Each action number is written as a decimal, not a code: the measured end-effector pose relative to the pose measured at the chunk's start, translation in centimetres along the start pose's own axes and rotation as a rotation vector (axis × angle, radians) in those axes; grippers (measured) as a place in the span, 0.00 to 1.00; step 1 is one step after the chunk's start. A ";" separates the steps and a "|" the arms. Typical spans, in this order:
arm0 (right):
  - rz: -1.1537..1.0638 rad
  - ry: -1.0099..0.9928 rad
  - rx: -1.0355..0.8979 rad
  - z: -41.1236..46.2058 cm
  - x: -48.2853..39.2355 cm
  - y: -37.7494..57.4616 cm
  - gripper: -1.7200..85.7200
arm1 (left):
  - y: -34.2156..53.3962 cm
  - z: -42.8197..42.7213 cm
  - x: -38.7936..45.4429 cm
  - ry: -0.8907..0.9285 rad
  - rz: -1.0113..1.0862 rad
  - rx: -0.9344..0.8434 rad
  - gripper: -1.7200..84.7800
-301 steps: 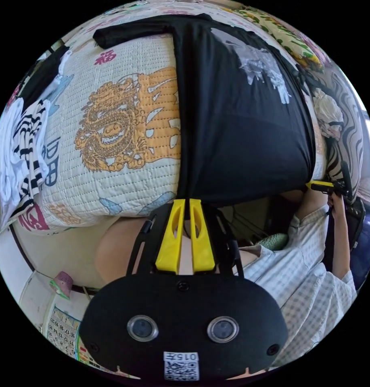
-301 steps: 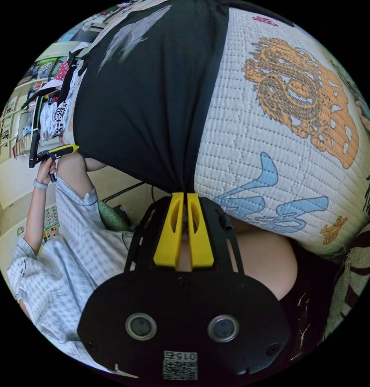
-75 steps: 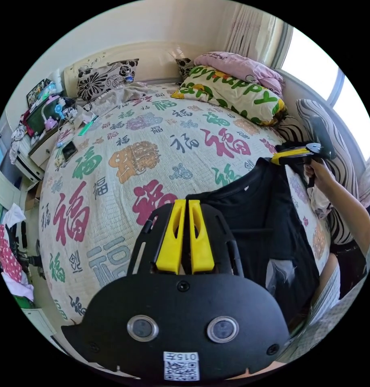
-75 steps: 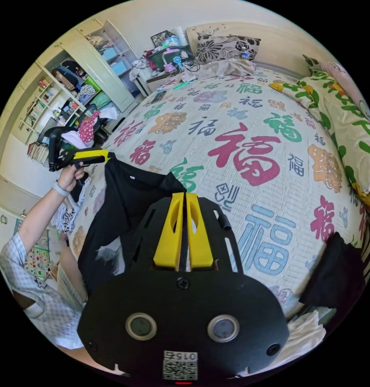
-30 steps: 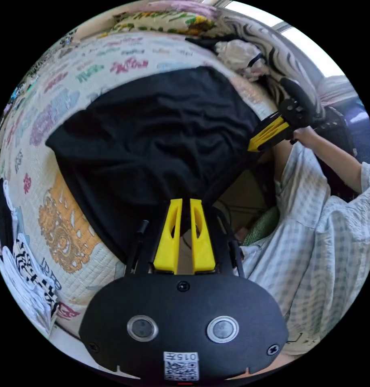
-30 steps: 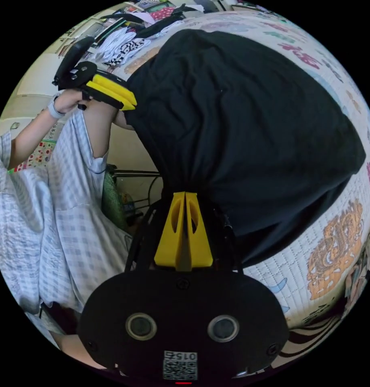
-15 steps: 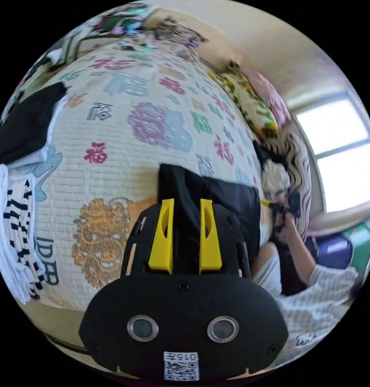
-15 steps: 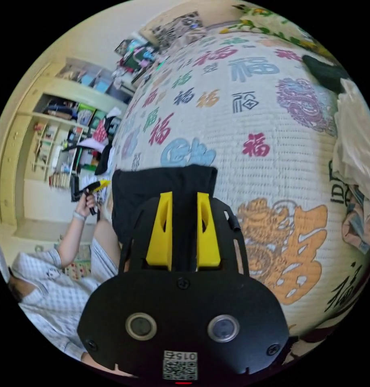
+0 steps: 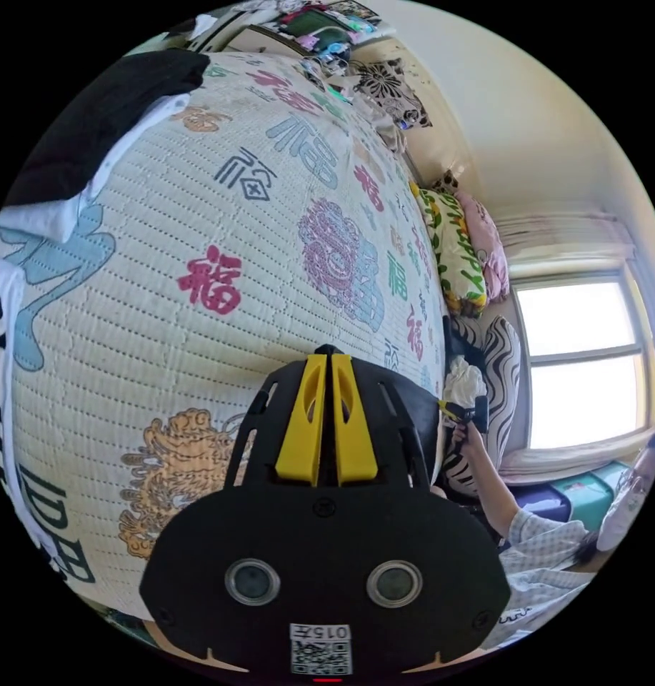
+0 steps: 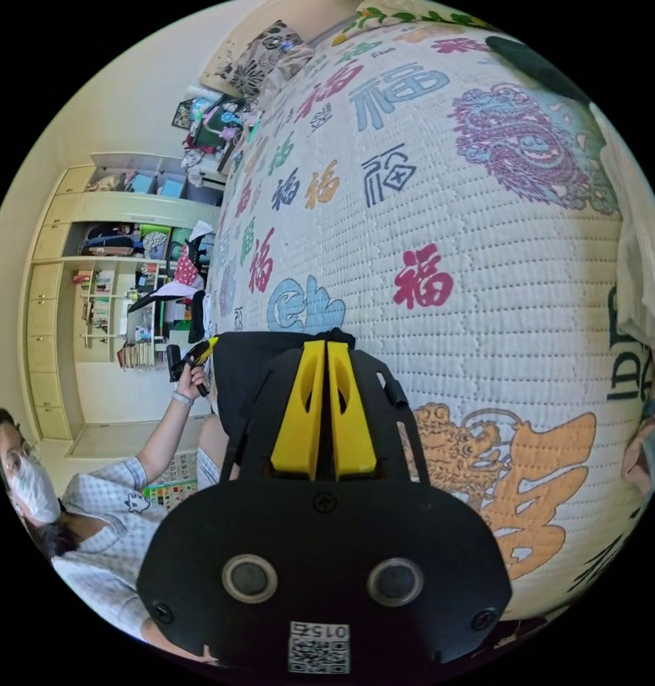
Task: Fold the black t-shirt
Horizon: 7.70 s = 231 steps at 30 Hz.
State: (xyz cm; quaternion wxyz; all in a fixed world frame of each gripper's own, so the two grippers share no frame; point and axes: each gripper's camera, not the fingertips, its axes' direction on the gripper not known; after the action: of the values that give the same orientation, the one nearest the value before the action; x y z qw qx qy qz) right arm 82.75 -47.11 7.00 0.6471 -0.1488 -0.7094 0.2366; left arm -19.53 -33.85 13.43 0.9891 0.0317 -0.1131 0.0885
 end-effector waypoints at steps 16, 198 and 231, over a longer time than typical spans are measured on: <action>-0.176 -0.090 -0.038 -3.2 3.6 -1.0 0.12 | -2.4 -4.9 -2.7 0.113 0.219 -0.079 0.17; -0.476 -0.010 -0.338 16.8 -1.3 -3.0 0.13 | 20.6 28.1 3.9 0.074 0.413 -0.233 0.12; -0.419 0.156 -0.996 45.6 -10.4 -21.1 0.02 | 11.1 37.2 -2.5 0.171 0.202 -0.038 0.08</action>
State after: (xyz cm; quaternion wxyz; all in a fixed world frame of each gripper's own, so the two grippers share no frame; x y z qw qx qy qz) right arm 40.91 -76.83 7.07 0.5822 -0.3099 -0.7001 -0.2735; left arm -32.02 -26.42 49.49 0.9816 -0.0063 -0.0327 0.1878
